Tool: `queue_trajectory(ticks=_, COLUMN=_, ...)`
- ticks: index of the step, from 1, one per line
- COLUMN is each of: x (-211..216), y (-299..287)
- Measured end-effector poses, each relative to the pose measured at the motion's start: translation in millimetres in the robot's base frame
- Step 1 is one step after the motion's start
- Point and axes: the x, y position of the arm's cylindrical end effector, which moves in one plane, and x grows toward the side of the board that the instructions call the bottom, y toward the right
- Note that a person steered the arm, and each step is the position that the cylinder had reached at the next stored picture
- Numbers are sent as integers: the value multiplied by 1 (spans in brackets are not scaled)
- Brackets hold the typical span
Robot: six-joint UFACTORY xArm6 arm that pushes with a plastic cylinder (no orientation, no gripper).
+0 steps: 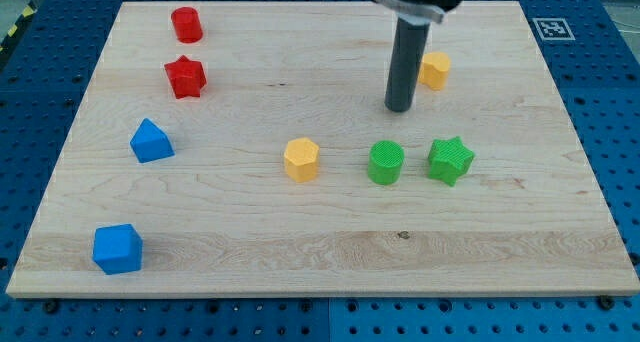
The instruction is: Move the yellow heart towards the top center of the board
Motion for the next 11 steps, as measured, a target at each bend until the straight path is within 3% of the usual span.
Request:
queue_trajectory(ticks=1, x=11, y=13)
queue_trajectory(ticks=5, x=-11, y=100)
queue_trajectory(ticks=6, x=-47, y=78)
queue_trajectory(ticks=8, x=-62, y=40)
queue_trajectory(ticks=11, x=-137, y=29)
